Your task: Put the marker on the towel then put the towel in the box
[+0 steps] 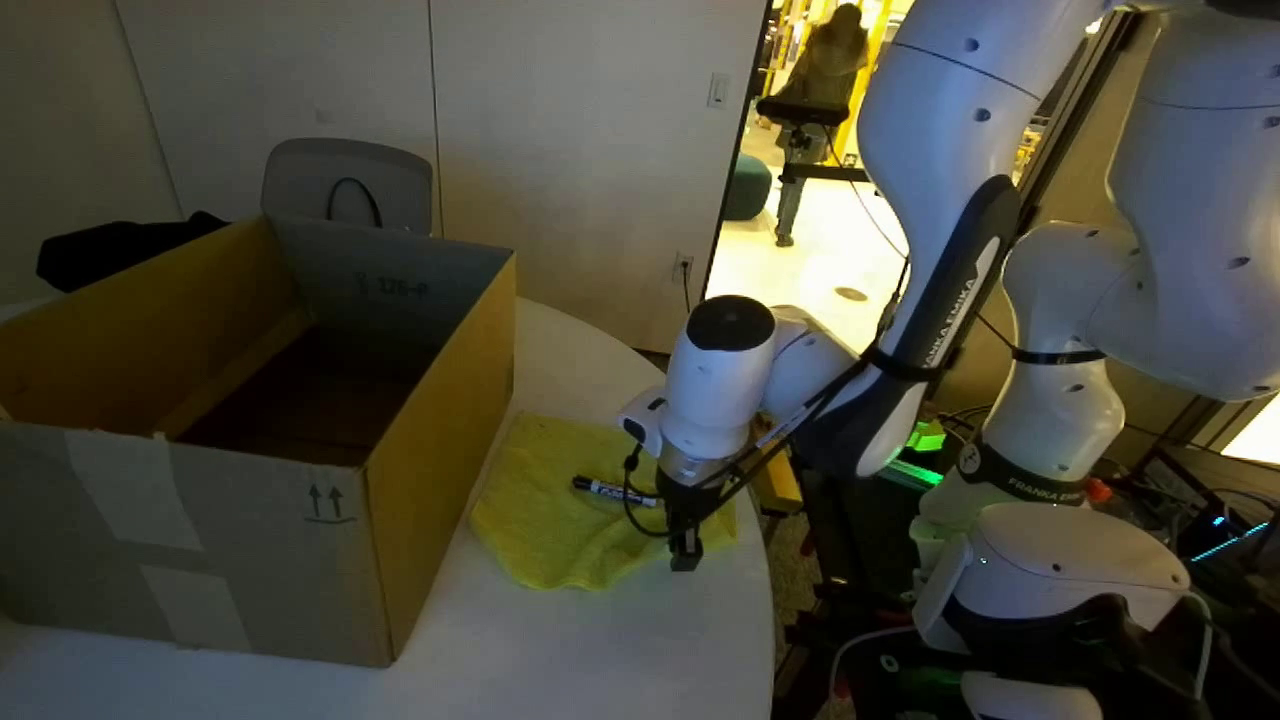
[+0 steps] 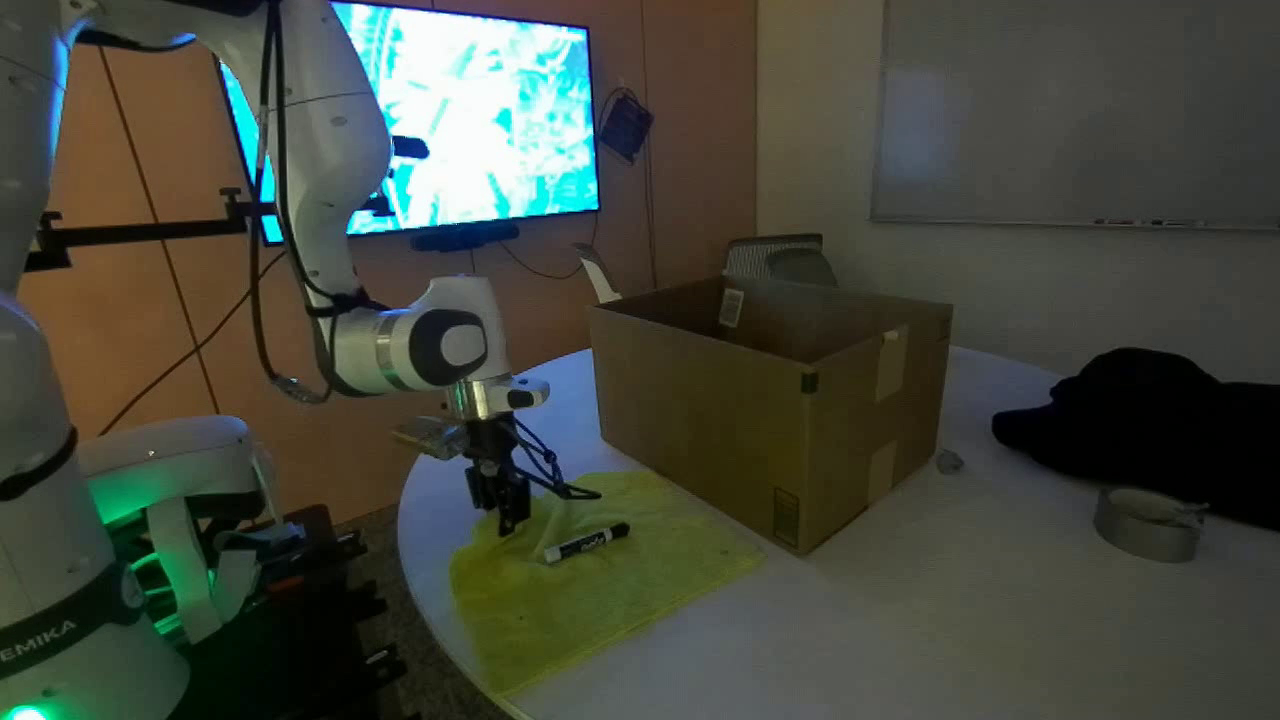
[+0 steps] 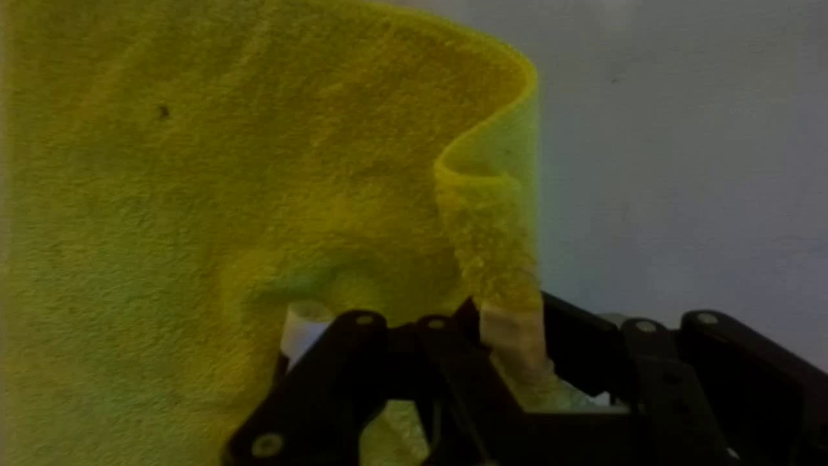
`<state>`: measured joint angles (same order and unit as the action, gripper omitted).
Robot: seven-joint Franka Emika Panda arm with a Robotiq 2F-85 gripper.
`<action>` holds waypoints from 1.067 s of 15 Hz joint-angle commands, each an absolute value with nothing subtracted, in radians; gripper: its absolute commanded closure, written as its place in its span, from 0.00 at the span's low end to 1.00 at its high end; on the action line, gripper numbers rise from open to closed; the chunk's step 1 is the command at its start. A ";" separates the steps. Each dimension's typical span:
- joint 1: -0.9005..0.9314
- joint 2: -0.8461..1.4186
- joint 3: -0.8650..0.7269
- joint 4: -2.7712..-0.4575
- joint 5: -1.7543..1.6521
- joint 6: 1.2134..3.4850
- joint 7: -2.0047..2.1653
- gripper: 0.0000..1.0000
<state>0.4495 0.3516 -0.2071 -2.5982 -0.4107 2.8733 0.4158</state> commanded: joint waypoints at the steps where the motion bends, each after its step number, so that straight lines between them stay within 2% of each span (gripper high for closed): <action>1: 0.448 0.260 -0.294 -2.649 -0.437 2.915 0.471 0.90; 13: 0.389 0.217 -0.565 -2.688 -0.411 2.971 0.703 0.91; 16: 0.378 0.235 -0.590 -2.679 -0.391 2.958 0.745 0.89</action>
<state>0.3810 0.2446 -0.5644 -2.6624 -0.4061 2.9401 0.6946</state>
